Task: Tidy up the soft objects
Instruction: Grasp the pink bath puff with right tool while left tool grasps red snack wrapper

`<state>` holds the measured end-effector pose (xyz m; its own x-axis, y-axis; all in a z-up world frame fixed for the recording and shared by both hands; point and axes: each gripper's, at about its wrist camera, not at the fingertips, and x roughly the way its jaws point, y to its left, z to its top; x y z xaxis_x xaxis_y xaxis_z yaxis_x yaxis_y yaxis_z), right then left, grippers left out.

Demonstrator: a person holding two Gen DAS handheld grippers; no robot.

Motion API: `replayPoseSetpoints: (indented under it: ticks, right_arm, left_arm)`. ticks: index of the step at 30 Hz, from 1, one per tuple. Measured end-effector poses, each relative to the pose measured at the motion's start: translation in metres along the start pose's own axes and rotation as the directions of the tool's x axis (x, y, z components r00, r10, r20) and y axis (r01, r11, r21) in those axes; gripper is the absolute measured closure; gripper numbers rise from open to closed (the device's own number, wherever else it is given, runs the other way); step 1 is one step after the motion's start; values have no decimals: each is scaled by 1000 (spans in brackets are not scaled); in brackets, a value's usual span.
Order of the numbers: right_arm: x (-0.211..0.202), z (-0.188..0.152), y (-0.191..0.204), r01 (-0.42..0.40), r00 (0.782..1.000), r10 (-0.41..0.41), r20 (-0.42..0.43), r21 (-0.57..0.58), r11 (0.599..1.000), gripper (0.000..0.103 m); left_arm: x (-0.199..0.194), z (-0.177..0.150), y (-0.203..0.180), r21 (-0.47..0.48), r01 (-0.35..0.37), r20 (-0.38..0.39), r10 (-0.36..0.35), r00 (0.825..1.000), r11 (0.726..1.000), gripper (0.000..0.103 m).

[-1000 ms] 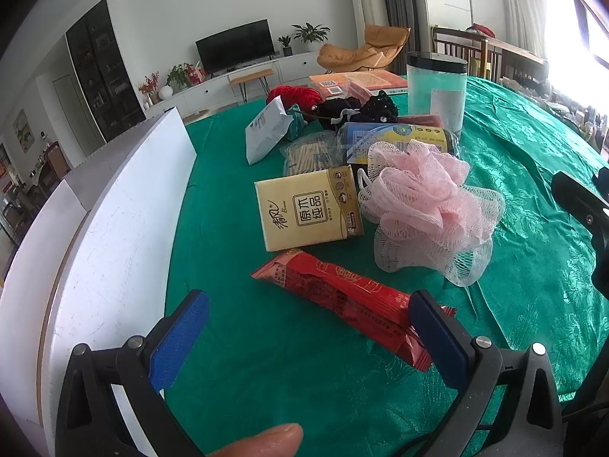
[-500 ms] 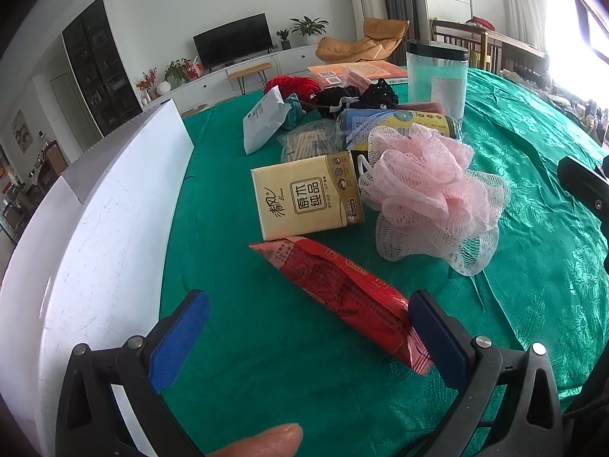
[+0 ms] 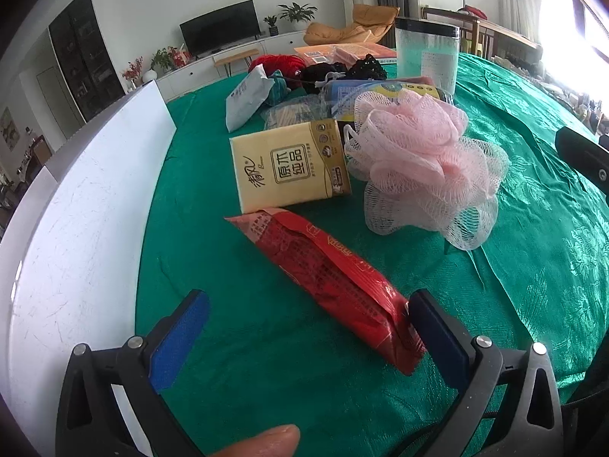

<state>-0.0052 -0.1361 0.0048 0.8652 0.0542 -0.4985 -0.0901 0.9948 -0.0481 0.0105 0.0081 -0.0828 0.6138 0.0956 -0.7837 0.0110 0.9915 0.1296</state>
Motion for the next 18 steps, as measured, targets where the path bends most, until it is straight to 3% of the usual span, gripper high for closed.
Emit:
replayPoseSetpoints:
  ticks: [3, 6, 10, 14, 18]
  right_arm:
    - [1, -3, 1, -43, 999, 43, -3, 3, 999, 16]
    - [5, -4, 5, -159, 987, 159, -30, 12, 987, 16]
    - [37, -2, 18, -382, 908, 382, -174, 37, 923, 16]
    - [62, 3, 54, -453, 859, 419, -295, -52, 890, 16]
    - [77, 10, 77, -453, 851, 395, -347, -104, 885, 16]
  left_arm:
    - [1, -2, 1, -8, 20, -9, -20, 1000, 1000, 0]
    - [1, -7, 5, -24, 37, -11, -37, 999, 999, 0]
    - [4, -14, 15, -81, 81, -41, -85, 996, 993, 0]
    - [3, -18, 17, -67, 108, -48, -111, 993, 992, 0]
    - [1, -20, 17, -65, 113, -60, -117, 991, 991, 0]
